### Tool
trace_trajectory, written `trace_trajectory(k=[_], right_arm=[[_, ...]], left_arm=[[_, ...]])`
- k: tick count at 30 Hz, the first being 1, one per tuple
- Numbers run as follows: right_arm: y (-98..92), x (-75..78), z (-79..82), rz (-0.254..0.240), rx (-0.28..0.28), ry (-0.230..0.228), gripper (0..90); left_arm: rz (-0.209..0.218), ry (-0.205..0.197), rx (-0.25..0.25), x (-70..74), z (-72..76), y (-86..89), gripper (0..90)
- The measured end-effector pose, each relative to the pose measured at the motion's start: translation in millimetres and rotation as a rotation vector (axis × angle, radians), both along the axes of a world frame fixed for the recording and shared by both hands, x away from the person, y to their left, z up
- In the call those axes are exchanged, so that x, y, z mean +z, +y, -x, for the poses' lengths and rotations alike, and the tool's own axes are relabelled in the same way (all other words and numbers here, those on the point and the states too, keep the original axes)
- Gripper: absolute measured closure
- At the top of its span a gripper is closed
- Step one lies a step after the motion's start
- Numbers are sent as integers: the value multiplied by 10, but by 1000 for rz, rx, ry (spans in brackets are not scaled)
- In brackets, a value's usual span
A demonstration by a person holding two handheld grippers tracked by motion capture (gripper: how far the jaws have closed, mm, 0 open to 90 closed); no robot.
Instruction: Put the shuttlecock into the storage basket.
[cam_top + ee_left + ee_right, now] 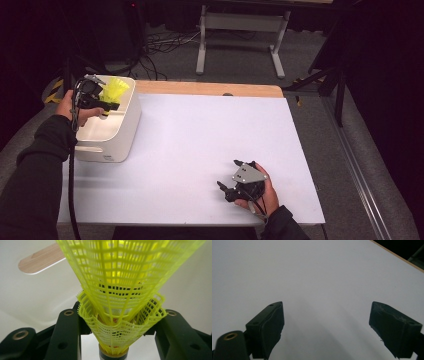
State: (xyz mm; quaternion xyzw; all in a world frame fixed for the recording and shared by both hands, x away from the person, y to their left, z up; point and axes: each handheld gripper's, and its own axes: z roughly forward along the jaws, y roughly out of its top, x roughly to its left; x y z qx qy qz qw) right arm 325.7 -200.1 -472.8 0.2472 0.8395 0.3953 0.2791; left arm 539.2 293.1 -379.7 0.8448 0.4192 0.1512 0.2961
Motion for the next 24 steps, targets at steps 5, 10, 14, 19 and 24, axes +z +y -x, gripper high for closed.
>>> trace_trajectory(k=[5, 10, 14, 19, 24], right_arm=[[7, 0, 4, 5, 4, 4, 137], [22, -21, -7, 30, -6, 18, 137], [19, -22, -12, 29, -4, 25, 137], [32, -42, -20, 51, -4, 44, 137], [37, -41, -19, 54, 2, 44, 137]], left_arm=[[-38, 15, -6, -14, -5, -36, 551], [-60, 38, 1, -51, -17, -37, 551], [-77, 52, -8, -71, -22, -66, 549], [-105, 81, -16, -109, -38, -88, 530], [-115, 105, -33, -133, -55, -128, 514]])
